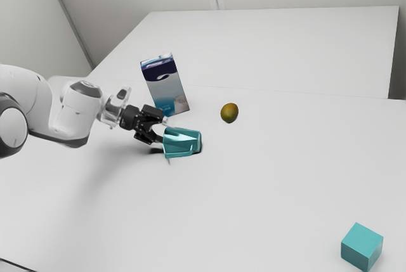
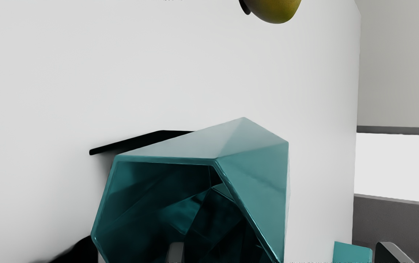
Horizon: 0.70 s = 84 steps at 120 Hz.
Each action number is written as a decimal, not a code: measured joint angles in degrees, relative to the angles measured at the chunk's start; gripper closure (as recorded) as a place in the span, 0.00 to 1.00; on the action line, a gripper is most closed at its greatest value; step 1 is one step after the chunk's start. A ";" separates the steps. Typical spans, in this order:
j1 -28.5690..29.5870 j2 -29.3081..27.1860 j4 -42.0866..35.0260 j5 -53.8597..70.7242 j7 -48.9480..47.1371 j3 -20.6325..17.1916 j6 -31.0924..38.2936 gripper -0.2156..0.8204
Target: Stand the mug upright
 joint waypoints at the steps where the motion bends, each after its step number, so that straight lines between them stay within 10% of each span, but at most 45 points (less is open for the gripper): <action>1: 0.02 0.04 0.01 -0.05 0.18 0.00 -0.07 0.26; 84: 0.47 0.92 0.44 -2.47 11.12 -0.71 -5.32 0.71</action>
